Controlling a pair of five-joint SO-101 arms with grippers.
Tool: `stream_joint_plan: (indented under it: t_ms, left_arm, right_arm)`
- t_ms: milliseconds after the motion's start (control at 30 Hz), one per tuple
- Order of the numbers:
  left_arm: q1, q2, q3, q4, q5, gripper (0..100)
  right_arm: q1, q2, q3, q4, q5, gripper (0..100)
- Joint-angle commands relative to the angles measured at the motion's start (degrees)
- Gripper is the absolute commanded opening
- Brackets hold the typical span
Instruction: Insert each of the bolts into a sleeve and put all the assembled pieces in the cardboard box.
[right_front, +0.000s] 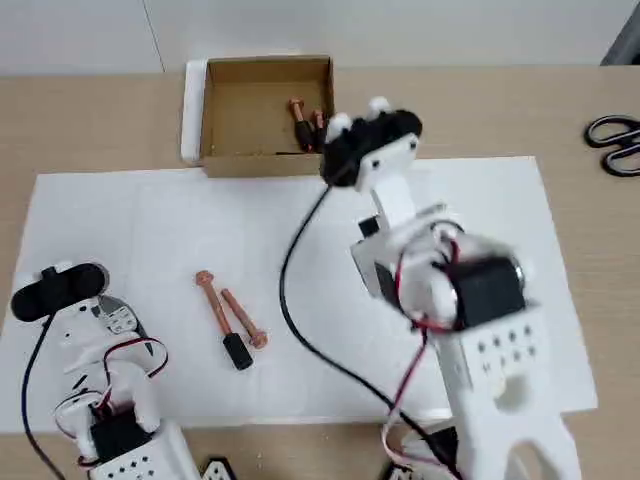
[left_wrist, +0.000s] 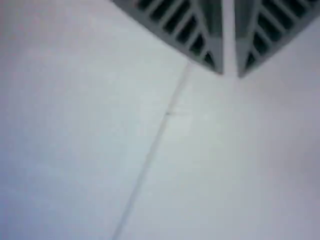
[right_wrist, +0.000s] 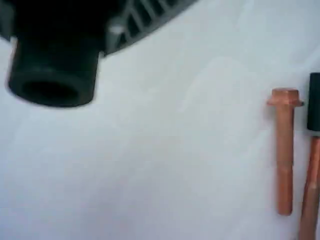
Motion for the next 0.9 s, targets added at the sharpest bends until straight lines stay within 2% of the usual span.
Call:
stream_joint_plan:
  t_ms: [0,100,300,433,667,867]
  left_arm:
    - [-0.4,-0.8,-0.4,-0.1,0.1,1]
    - [-0.4,-0.8,-0.4,-0.1,0.1,1]
    - [-0.4,-0.8,-0.7,0.4,0.2,1]
    - [-0.4,-0.8,-1.8,3.7,0.2,1]
    - [-0.4,-0.7,-11.2,16.8,0.2,1]
    - [2.7,-0.6,-19.7,22.7,-0.2,1]
  right_arm:
    - [0.7,-9.0,8.7,-5.2,-0.2,0.7]
    - [0.8,-15.7,17.5,-9.9,-0.2,0.7]
    - [1.7,-26.3,34.5,-26.9,-0.4,0.4]
    - [3.9,-30.9,41.1,-34.6,-0.4,0.4]
    - [4.5,-38.5,51.3,-45.9,-0.5,0.4]
    - [4.7,-48.7,61.2,-54.0,-0.5,0.4]
